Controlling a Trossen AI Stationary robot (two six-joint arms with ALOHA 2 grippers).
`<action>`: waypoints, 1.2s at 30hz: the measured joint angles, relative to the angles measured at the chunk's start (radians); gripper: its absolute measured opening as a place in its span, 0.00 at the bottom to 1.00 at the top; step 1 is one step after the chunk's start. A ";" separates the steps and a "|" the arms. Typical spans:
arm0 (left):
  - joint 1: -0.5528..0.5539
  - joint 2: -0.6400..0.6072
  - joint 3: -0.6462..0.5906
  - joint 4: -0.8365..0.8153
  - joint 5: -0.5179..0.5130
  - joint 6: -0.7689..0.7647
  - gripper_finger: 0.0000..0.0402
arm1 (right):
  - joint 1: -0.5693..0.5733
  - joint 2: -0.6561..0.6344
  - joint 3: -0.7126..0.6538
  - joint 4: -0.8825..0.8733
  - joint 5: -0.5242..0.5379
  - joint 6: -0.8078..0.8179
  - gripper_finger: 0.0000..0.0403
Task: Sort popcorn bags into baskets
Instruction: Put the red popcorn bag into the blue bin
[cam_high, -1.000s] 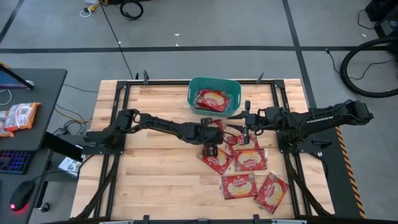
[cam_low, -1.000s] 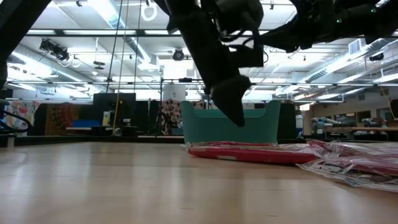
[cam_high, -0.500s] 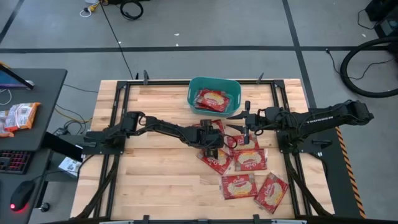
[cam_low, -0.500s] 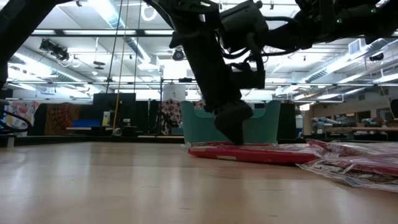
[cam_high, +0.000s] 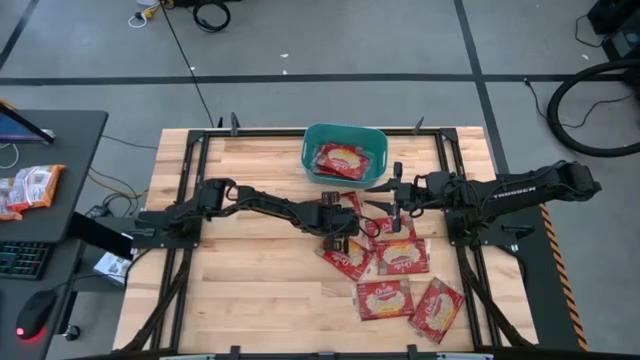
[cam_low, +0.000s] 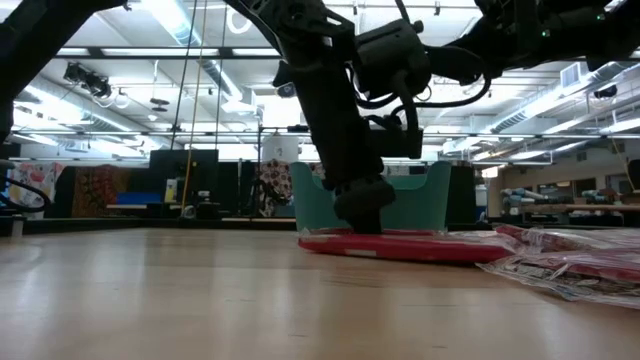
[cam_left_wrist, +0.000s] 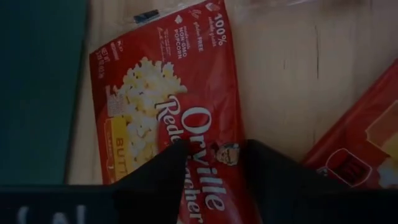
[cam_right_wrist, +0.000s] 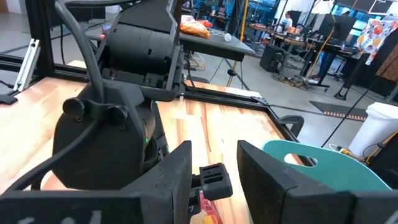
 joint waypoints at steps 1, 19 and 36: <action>0.000 0.000 0.000 -0.005 -0.002 0.000 0.37 | 0.000 0.000 0.000 0.001 0.000 0.000 0.33; -0.016 -0.153 -0.007 -0.212 0.004 0.009 0.04 | 0.000 0.000 0.000 0.000 0.000 0.000 0.33; 0.081 -0.345 -0.005 -0.048 -0.100 0.394 0.05 | 0.000 0.000 0.000 0.015 0.000 0.000 0.33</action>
